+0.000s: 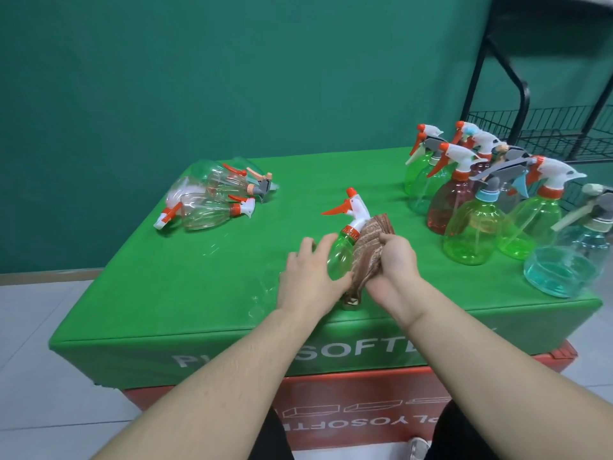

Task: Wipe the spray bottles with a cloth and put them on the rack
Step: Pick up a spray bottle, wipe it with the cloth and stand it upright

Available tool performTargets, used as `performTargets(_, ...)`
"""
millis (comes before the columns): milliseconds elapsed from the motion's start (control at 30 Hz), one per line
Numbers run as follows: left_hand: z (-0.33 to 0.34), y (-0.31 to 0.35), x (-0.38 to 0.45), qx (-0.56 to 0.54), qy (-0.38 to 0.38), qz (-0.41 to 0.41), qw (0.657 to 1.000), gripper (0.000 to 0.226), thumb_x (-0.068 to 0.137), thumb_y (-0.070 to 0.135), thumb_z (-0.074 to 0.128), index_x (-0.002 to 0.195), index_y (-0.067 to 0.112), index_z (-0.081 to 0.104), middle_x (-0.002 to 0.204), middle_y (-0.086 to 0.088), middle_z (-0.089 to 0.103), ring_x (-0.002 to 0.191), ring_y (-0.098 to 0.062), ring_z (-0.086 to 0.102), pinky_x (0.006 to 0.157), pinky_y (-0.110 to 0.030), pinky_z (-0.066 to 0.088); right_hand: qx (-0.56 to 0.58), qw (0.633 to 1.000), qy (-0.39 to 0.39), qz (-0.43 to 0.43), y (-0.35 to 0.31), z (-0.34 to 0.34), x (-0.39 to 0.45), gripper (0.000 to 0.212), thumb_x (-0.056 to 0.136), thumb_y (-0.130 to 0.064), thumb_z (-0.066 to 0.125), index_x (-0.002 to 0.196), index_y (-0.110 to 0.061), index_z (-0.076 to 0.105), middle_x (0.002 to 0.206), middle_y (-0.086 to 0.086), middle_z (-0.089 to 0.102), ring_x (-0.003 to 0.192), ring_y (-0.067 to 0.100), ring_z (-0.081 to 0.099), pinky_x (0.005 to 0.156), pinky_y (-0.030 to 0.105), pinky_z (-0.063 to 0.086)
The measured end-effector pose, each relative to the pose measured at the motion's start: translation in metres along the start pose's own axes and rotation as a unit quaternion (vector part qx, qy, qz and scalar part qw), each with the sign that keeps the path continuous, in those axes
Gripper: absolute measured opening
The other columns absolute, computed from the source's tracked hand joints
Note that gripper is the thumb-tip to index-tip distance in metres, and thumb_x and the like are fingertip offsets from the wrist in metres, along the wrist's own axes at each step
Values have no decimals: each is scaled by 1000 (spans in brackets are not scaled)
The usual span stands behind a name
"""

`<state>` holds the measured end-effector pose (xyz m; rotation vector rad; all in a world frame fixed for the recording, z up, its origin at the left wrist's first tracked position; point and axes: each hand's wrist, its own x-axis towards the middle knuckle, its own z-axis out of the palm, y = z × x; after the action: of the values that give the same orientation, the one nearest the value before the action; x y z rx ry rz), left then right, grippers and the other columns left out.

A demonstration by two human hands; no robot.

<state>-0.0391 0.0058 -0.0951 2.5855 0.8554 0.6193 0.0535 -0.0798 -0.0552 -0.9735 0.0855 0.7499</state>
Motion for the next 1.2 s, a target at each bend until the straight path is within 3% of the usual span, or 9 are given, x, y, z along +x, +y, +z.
performTargets(100, 0, -1, 0, -10, 4, -5, 1000, 72, 92, 51, 69, 153, 35, 34, 136, 0, 47, 112, -18, 49, 93, -31, 47, 0, 1000, 22, 13, 1, -5, 4, 38, 102, -8, 28, 117, 0, 62, 117, 25, 67, 95, 32, 65, 83, 47, 57)
performTargets(233, -1, -1, 3, -15, 3, -12, 1000, 72, 92, 50, 68, 153, 34, 34, 131, 0, 48, 105, -15, 47, 86, -25, 41, -10, 998, 57, 25, 7, -17, 8, 28, 98, -5, 28, 86, -9, 53, 112, 21, 63, 100, 29, 60, 104, 53, 47)
performTargets(433, -1, 2, 3, 6, -14, -11, 1000, 74, 91, 53, 69, 154, 36, 33, 137, -3, 47, 116, -21, 50, 95, -34, 48, 12, 1000, 3, 26, -3, -3, 4, 34, 108, -20, 34, 107, -1, 62, 95, 19, 70, 81, 28, 66, 69, 43, 56)
performTargets(633, -3, 3, 2, 1, -28, -27, 999, 77, 90, 48, 71, 155, 34, 31, 138, -4, 45, 118, -26, 50, 97, -39, 49, -18, 1000, -5, -7, 8, 17, -1, 20, 103, -17, 45, 88, -13, 58, 72, 8, 57, 61, 23, 57, 65, 37, 51)
performTargets(800, -7, 1, 6, -12, -45, -38, 998, 83, 87, 37, 77, 155, 31, 31, 136, -7, 45, 117, -31, 52, 98, -43, 50, -135, 990, -7, -50, 17, 26, -3, 21, 102, -27, 47, 93, -18, 64, 72, 2, 57, 67, 22, 55, 71, 37, 44)
performTargets(900, -10, -3, 9, -50, -55, -46, 996, 90, 81, 44, 83, 154, 29, 33, 135, -6, 47, 114, -30, 57, 96, -41, 51, -285, 951, -44, -113, 13, 23, -10, 33, 106, -41, 42, 110, -22, 69, 87, 0, 67, 76, 19, 62, 67, 26, 47)
performTargets(1000, -16, -4, 10, -107, -56, -73, 990, 85, 82, 41, 83, 152, 29, 36, 138, -5, 47, 105, -25, 61, 83, -34, 50, -467, 858, -70, -202, 14, 11, -18, 37, 109, -26, 34, 138, -30, 57, 113, 1, 69, 87, 18, 62, 69, 21, 48)
performTargets(1100, -21, -5, 7, -229, -54, -115, 965, 75, 89, 30, 77, 153, 30, 38, 145, -7, 44, 95, -13, 55, 78, -26, 44, -517, 814, -135, -229, 26, -1, -23, 44, 109, -22, 34, 149, -36, 45, 98, -11, 65, 65, -1, 46, 56, 14, 38)
performTargets(1200, -20, -11, -2, -355, -57, -142, 922, 67, 93, 34, 73, 151, 34, 41, 153, -3, 46, 115, -11, 46, 96, -27, 37, -510, 806, -165, -251, 38, -9, -20, 45, 110, -23, 35, 153, -37, 38, 146, -5, 54, 73, -11, 35, 65, 7, 27)
